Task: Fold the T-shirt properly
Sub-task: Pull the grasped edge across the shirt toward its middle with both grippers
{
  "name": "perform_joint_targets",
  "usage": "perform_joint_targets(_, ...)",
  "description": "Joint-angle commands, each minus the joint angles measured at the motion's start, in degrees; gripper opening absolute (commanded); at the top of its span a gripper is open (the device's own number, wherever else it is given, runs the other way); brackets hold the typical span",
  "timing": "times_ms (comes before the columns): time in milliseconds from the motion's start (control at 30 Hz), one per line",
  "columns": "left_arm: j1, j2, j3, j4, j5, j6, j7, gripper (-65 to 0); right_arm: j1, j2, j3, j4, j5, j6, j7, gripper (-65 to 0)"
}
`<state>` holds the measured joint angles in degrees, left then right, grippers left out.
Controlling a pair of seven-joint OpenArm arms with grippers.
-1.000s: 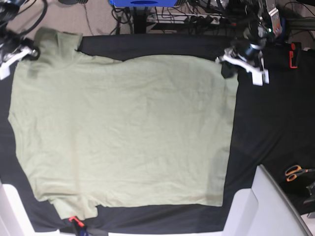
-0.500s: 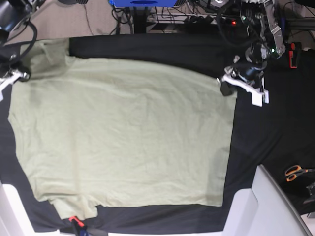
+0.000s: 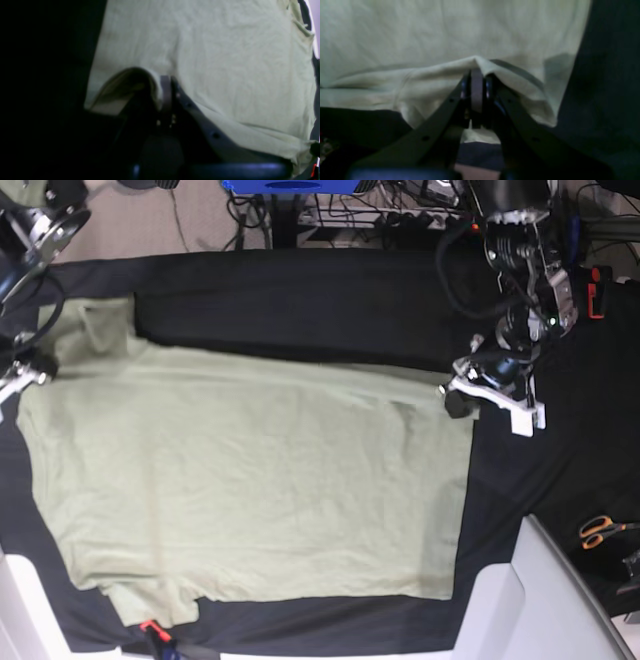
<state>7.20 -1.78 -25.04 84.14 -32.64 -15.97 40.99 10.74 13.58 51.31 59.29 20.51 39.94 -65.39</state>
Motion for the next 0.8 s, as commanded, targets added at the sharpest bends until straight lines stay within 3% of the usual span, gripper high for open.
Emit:
perform_joint_targets(0, -1.0, -0.46, -0.06, -0.23, -0.46, -0.17, -0.86, -65.0, 2.14, 2.2, -0.01, -0.96, 0.72, 0.06, 1.25, -64.4)
perform_joint_targets(200, -4.43, -0.46, -0.06, -5.41, -0.37, -0.17, -0.86, -65.0, 6.97, 6.15, -4.06, -10.63, 0.72, 0.06, 5.12, -64.4)
perform_joint_targets(433, -7.86, -0.72, -0.06, -7.26, -0.37, -0.08, -0.86, -65.0, 11.1, 7.12, -7.4, -17.84, 0.72, 0.06, 10.4, -64.4)
perform_joint_targets(767, -11.2, -1.16, -0.24, -10.07, -0.28, -0.08, -1.04, -65.0, 13.74, 7.3, -7.31, -18.89, 0.81, 0.06, 15.14, -64.4)
